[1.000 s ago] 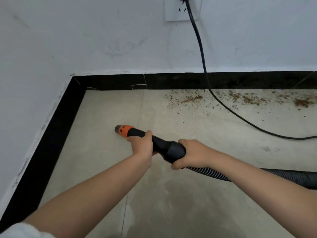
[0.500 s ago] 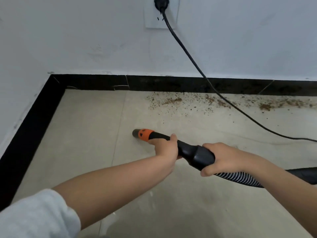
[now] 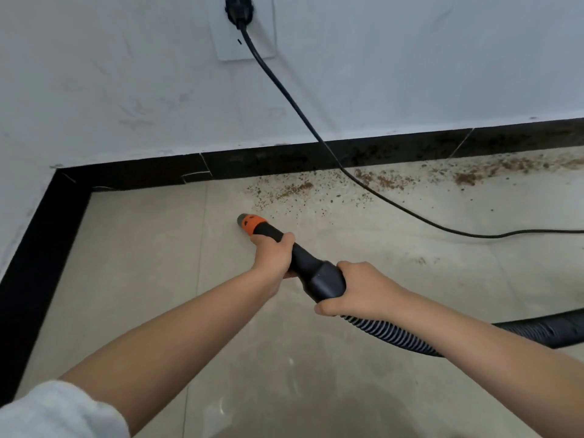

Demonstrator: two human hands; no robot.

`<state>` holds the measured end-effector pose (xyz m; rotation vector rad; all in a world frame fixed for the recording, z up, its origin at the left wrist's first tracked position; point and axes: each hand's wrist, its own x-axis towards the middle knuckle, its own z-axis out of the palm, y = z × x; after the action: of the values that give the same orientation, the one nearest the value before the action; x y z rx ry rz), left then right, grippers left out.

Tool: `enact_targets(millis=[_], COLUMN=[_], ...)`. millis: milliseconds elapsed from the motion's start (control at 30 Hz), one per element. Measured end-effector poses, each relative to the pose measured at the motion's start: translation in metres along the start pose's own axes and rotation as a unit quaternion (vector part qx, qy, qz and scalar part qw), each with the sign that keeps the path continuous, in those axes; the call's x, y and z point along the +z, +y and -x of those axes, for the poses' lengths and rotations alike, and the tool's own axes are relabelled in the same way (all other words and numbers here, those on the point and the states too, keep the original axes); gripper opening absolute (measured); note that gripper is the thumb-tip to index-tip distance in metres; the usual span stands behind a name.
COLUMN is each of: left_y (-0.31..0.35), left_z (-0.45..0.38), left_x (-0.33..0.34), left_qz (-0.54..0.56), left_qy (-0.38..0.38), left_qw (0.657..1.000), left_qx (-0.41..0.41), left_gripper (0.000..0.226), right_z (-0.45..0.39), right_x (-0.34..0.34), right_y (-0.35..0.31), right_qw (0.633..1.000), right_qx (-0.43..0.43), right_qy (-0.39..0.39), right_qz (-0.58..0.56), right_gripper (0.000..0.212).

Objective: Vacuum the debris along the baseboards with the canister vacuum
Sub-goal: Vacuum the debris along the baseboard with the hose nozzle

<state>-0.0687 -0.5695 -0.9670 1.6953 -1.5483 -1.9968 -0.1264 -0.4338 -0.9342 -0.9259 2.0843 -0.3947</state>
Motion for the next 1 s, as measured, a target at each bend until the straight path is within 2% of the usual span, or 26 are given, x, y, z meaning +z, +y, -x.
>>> enact_targets(millis=[133,233,367,533,1000], left_y=[0.011,0.012,0.016,0.022,0.031], left_z=[-0.003,-0.003,-0.012,-0.028,-0.059], left_x=[0.000,0.004,0.002,-0.010,-0.018], left_qz=[-0.036,-0.057,-0.066,-0.065,-0.076], left_qy=[-0.076,-0.092,-0.075,-0.062,-0.034], left_qw=[0.996,0.994,0.995,0.996,0.995], left_qx=[0.012,0.010,0.010,0.013,0.057], left_gripper=[0.067,0.069,0.071,0.070,0.067], right_z=[0.007,0.008,-0.001,-0.021,-0.056], right_x=[0.005,0.009,0.010,0.016,0.026], right_y=[-0.006,-0.003,-0.007,-0.013,-0.021], right_qw=[0.998,0.998,0.997,0.996,0.990], right_qx=[0.030,0.038,0.030,0.029,0.037], right_qy=[0.044,0.048,0.056,0.067,0.078], right_qz=[-0.019,-0.034,-0.046,-0.055,-0.114], right_gripper=[0.046,0.045,0.038,0.045,0.047])
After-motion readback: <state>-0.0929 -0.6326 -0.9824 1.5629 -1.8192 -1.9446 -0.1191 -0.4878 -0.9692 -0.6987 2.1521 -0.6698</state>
